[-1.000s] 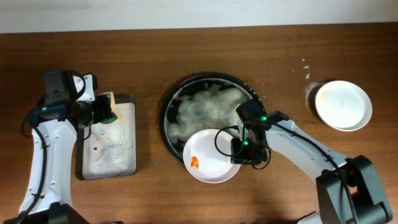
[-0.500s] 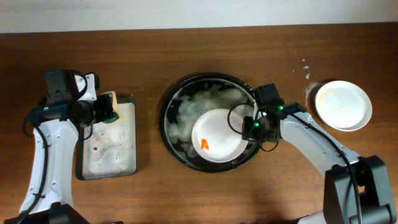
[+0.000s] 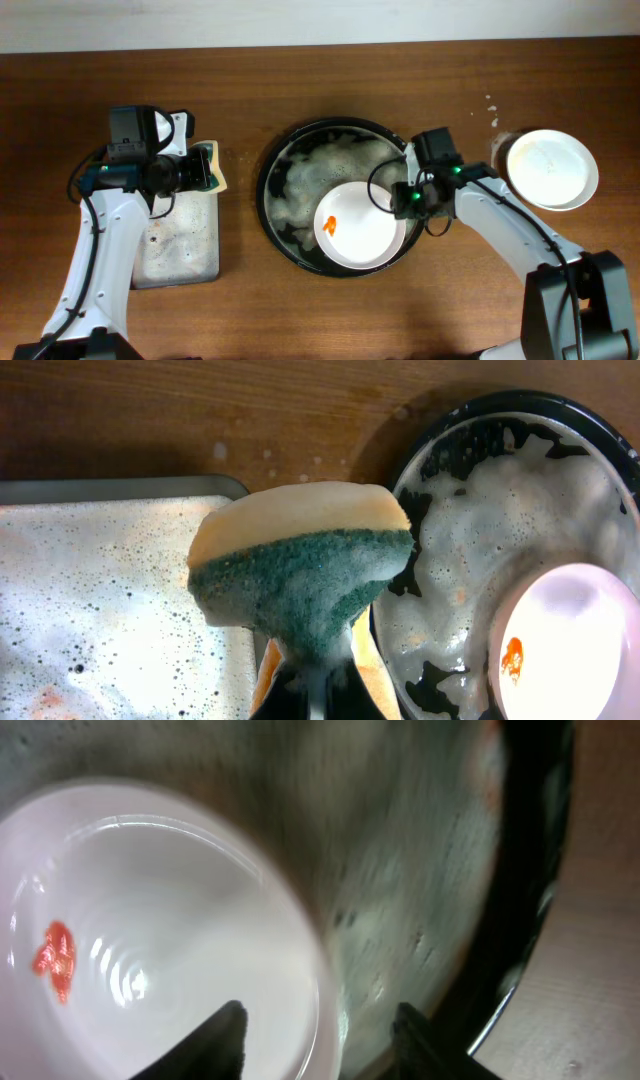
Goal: Clean dirty plates on tray and stack at the side
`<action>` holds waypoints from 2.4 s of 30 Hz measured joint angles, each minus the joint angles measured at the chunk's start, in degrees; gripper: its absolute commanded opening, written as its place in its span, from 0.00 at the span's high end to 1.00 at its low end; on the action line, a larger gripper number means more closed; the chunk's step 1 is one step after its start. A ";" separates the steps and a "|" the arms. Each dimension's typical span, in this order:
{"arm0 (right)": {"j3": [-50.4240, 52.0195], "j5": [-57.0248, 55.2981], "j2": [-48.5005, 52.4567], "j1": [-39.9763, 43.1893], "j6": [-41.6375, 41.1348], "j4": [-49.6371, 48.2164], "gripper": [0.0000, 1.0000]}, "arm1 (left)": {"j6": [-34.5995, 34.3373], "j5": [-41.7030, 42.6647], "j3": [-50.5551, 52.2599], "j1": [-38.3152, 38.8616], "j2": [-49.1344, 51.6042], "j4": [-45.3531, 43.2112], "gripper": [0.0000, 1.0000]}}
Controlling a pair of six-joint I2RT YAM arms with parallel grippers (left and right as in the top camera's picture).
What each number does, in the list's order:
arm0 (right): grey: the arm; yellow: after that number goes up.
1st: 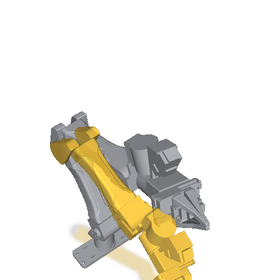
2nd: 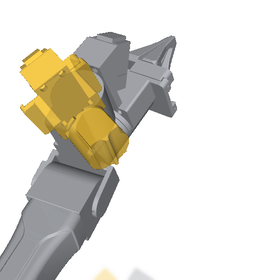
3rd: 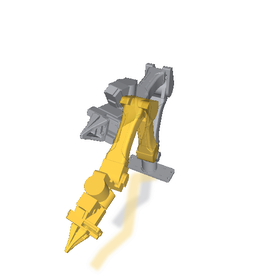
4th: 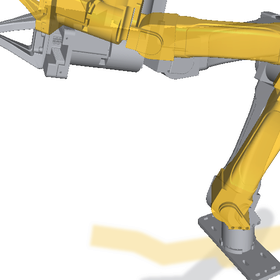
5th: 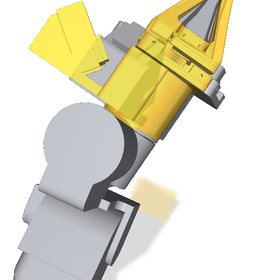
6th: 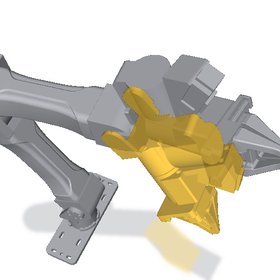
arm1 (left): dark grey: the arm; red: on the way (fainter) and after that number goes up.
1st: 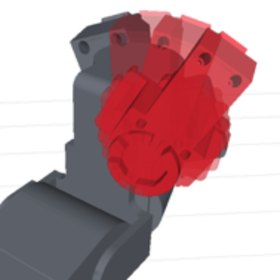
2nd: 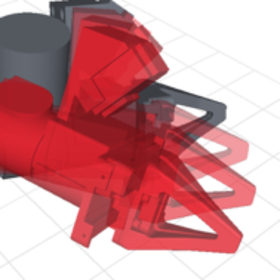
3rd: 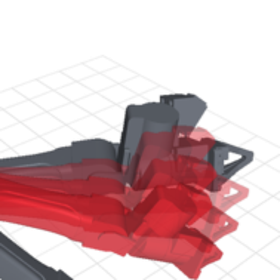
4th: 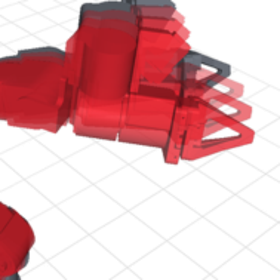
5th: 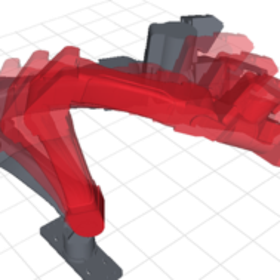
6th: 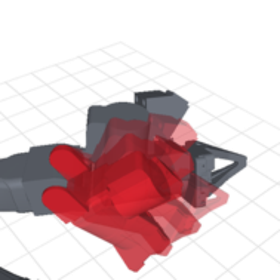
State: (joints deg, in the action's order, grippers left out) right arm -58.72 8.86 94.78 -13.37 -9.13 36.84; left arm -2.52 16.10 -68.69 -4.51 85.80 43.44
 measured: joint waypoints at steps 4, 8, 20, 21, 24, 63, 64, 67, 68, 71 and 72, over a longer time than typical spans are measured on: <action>-0.13 1.66 2.21 0.96 9.38 -1.77 0.62 | 0.00 0.00 0.00 0.00 0.00 -0.13 0.99; -0.15 6.01 6.64 0.96 11.19 -0.44 0.80 | 0.00 0.00 0.00 0.00 0.00 -0.15 0.99; -2.08 0.92 6.71 1.51 0.42 -2.56 0.73 | -0.02 0.00 0.00 0.63 0.00 -0.61 0.99; -2.95 0.33 6.71 1.51 0.87 -1.95 0.44 | 0.00 0.00 0.00 1.29 0.00 -0.92 0.99; -4.46 -0.70 6.71 1.66 1.60 1.01 0.39 | -0.02 0.00 0.00 3.76 0.00 -2.16 0.99; -11.89 -11.06 7.39 -0.37 -6.34 9.46 0.96 | -5.49 8.02 -0.09 31.01 17.27 -23.39 1.00; -11.89 -11.74 7.39 -1.01 -5.79 9.51 0.96 | -5.49 8.55 -0.09 32.15 18.71 -24.85 0.99; -11.91 -12.50 7.39 -1.70 -5.33 9.68 0.96 | -5.51 9.73 -0.13 34.16 21.97 -29.22 1.00; -11.91 -12.55 7.39 -1.75 -5.14 9.68 0.96 | -5.86 10.12 -0.13 34.62 23.32 -30.47 1.00; -11.91 -12.57 7.39 -1.75 -4.57 9.70 0.96 | -7.67 10.75 -0.15 35.21 26.62 -32.54 0.99; -11.91 -12.57 7.39 -1.75 -4.28 9.73 0.96 | -8.57 11.13 -0.15 35.21 27.69 -32.72 0.99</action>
State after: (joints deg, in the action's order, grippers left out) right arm -70.63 -3.70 102.17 -15.11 -13.41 46.57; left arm -11.09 27.22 -68.84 30.70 113.49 10.72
